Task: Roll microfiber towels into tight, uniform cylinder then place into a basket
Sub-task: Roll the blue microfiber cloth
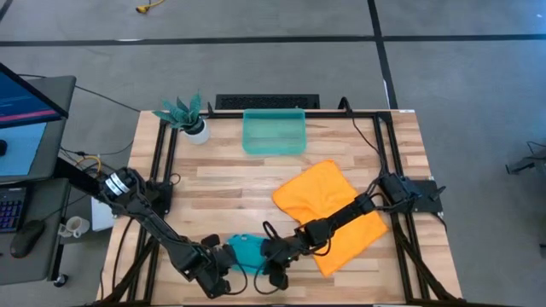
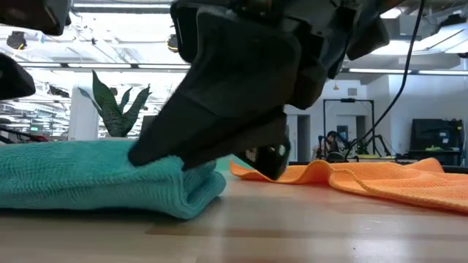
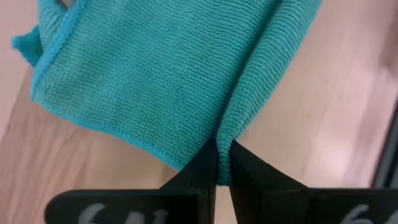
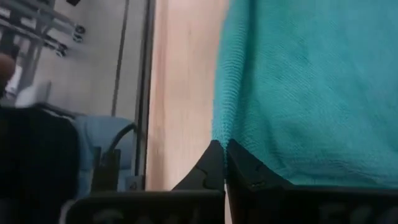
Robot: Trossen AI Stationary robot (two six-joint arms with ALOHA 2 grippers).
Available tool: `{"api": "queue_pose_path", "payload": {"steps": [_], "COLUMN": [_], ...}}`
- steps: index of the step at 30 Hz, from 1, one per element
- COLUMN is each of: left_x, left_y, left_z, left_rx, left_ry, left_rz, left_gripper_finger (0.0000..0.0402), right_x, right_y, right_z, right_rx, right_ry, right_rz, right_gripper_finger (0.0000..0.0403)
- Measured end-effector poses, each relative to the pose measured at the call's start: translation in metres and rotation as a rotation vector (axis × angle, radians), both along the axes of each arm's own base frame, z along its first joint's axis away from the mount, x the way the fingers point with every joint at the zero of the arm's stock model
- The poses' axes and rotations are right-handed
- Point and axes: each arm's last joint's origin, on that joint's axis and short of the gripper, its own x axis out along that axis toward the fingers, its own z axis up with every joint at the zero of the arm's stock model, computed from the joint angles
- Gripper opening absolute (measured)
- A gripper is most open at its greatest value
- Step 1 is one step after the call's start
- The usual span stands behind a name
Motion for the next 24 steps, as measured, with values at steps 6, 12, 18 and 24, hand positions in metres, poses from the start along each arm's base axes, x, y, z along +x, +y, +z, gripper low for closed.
{"api": "queue_pose_path", "payload": {"steps": [6, 12, 18, 24], "left_x": [0.01, 0.012, 0.013, 0.012], "left_y": [0.003, 0.005, 0.006, 0.007], "left_z": [0.008, 0.008, 0.008, 0.008], "left_rx": [-0.082, -0.066, -0.025, 0.021], "left_ry": [0.071, 0.067, 0.048, 0.035], "left_rz": [0.004, -0.021, -0.091, -0.171], "left_gripper_finger": [0.002, 0.002, 0.002, 0.002], "right_x": [0.002, 0.001, -0.001, 0.0], "right_y": [-0.01, -0.012, -0.017, -0.021], "right_z": [-0.003, -0.004, -0.007, -0.007], "right_rx": [0.08, 0.128, 0.137, 0.166], "right_ry": [0.126, 0.198, 0.282, 0.311], "right_rz": [-0.072, -0.143, -0.259, -0.305], "right_gripper_finger": [0.0005, 0.0011, 0.0008, 0.001]}}
